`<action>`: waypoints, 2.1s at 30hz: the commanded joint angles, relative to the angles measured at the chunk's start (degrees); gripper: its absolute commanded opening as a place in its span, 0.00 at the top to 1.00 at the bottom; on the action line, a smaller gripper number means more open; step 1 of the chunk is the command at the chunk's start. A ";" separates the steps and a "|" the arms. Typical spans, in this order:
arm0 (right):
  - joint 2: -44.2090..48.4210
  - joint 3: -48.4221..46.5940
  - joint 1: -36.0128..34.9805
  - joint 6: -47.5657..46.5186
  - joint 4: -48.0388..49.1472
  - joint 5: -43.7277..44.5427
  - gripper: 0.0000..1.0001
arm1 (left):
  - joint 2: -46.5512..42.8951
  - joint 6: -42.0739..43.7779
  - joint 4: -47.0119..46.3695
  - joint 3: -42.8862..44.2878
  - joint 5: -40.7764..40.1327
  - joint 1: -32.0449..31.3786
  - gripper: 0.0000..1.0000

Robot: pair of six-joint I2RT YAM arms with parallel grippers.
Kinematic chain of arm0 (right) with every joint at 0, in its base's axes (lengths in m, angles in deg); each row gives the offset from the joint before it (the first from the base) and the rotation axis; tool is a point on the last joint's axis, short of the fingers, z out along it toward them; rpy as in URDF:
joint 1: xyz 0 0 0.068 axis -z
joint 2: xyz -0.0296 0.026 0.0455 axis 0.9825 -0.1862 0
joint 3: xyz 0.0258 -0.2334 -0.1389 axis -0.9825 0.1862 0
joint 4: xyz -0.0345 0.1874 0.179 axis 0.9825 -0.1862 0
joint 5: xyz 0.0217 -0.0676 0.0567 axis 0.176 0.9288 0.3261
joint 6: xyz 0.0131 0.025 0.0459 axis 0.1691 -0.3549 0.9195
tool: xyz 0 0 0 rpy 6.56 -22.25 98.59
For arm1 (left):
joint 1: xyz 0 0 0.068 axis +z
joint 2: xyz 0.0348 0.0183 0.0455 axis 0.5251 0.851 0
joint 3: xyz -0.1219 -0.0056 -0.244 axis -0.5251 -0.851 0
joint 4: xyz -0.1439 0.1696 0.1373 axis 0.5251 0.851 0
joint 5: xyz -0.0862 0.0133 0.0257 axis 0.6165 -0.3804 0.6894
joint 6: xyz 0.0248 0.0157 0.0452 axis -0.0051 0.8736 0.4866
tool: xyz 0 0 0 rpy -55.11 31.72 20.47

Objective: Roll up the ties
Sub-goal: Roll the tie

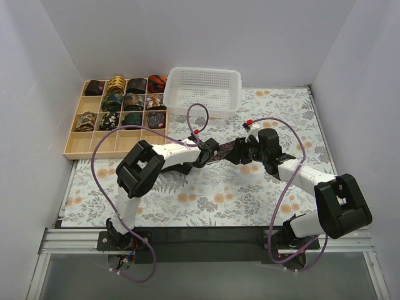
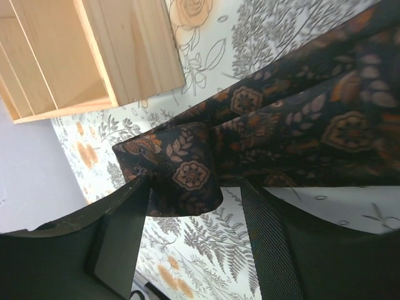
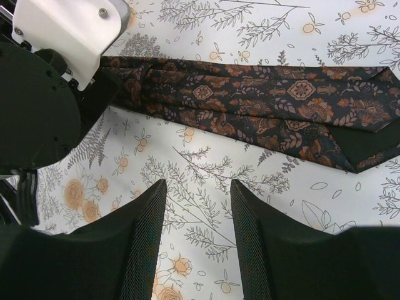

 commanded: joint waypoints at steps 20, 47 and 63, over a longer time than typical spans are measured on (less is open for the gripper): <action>1.44 0.92 0.26 -0.44 1.98 -3.90 0.54 | -59.16 -5.97 -48.64 -45.45 37.93 23.94 0.21; 1.70 1.53 0.26 -1.15 2.07 -4.52 0.52 | -47.40 -16.17 -79.59 -64.37 61.50 40.04 0.30; 2.84 2.06 0.26 -1.41 1.98 -3.99 0.52 | -41.42 -16.17 -80.04 -62.00 61.15 39.16 0.77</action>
